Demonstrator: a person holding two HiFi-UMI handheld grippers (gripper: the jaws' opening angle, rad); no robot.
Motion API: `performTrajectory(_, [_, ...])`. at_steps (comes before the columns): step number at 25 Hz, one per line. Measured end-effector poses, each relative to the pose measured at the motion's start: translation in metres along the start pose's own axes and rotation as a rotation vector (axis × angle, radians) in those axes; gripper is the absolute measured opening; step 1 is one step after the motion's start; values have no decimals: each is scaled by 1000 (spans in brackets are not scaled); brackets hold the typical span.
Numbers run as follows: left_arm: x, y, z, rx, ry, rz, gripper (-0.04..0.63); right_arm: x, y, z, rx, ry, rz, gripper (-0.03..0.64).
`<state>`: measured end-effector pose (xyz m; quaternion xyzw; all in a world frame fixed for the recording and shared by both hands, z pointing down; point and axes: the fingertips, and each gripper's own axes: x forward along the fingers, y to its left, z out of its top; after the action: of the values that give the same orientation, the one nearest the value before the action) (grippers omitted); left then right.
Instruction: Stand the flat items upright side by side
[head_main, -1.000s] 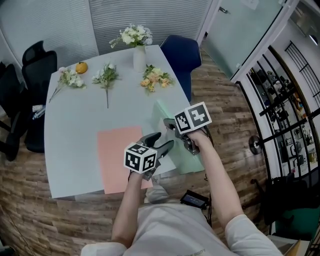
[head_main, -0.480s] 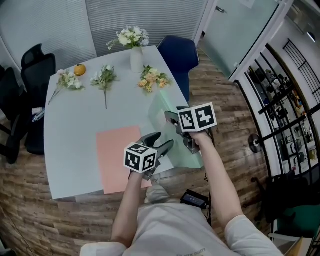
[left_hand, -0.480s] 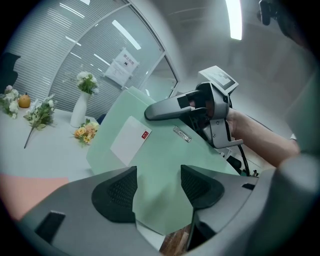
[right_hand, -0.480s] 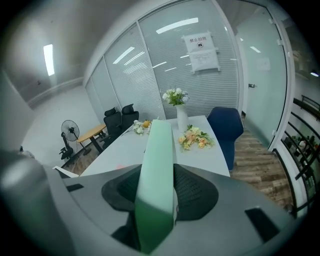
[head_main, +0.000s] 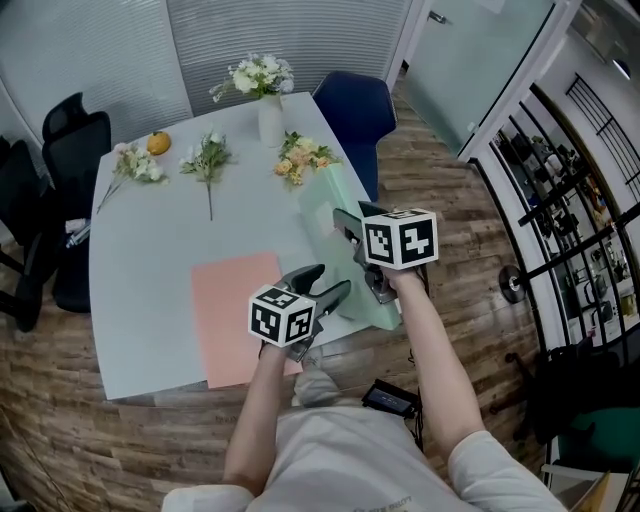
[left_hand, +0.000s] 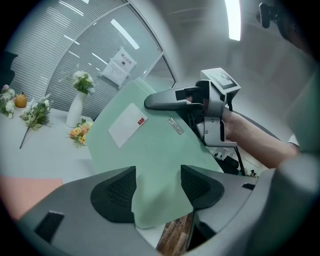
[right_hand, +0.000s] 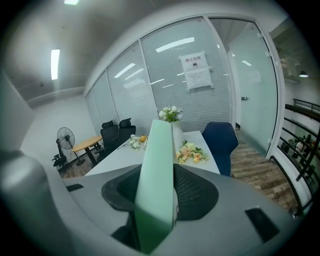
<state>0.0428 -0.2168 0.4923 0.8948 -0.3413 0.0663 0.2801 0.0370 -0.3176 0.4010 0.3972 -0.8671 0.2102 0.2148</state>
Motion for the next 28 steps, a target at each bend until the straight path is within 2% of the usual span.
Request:
performTrajectory(6, [5, -10, -4, -1, 12, -25, 275, -10, -7, 8, 14, -86, -15, 186])
performTrajectory(16, [8, -12, -14, -7, 38, -23, 275, -22, -10, 16, 0, -232, -32, 186])
performTrajectory(24, [16, -23, -26, 2, 66, -31, 275, -40, -16, 11, -4, -356, -26, 186])
performTrajectory(28, [21, -33, -32, 12, 85, -42, 275, -51, -23, 5, 12, -417, -49, 186])
